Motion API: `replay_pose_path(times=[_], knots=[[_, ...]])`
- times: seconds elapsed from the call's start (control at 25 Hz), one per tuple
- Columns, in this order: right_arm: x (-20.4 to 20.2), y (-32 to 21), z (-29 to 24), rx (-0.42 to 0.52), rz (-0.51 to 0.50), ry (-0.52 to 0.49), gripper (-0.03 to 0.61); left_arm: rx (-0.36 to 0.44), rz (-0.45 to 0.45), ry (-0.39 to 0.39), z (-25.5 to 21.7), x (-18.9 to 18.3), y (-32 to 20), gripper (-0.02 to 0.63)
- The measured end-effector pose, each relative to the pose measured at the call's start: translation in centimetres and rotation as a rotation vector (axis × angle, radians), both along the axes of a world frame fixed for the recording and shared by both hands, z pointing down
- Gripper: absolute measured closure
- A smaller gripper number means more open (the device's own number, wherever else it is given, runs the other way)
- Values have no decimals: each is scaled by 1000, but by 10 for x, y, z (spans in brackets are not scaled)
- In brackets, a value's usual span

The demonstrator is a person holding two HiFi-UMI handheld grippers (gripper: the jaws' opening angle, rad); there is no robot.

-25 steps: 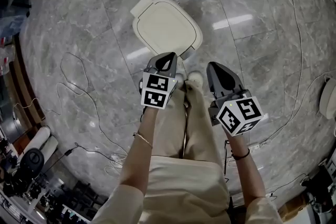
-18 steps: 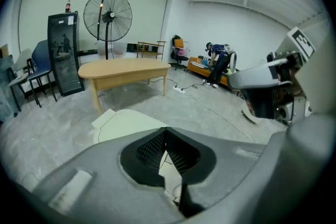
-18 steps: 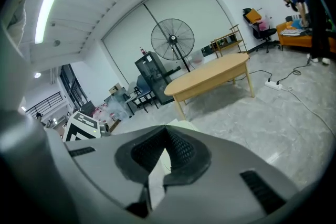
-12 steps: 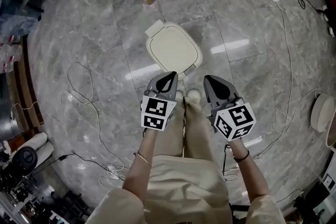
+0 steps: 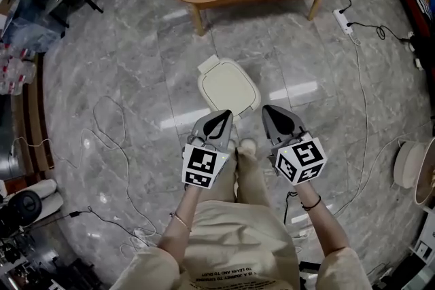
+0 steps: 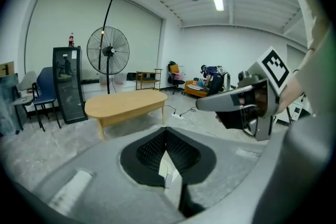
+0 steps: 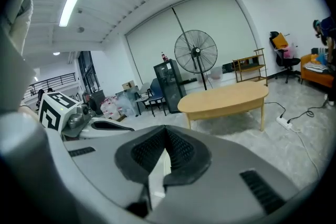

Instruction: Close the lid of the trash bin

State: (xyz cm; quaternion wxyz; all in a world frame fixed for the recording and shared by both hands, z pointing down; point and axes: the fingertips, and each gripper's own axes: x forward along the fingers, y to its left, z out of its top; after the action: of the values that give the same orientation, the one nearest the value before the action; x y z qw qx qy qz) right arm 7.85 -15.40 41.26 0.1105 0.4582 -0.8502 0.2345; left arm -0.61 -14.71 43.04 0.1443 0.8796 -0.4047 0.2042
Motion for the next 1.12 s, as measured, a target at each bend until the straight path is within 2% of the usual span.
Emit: replay_pose_path(times=[0.6,1.12], knots=[[17,-8,-92,177,41,-41,574,221,-81,75,-115,-22,-1,591],[36,-8,-139,255,58,-71,574,340,-184,93,-171,-51,1,591]])
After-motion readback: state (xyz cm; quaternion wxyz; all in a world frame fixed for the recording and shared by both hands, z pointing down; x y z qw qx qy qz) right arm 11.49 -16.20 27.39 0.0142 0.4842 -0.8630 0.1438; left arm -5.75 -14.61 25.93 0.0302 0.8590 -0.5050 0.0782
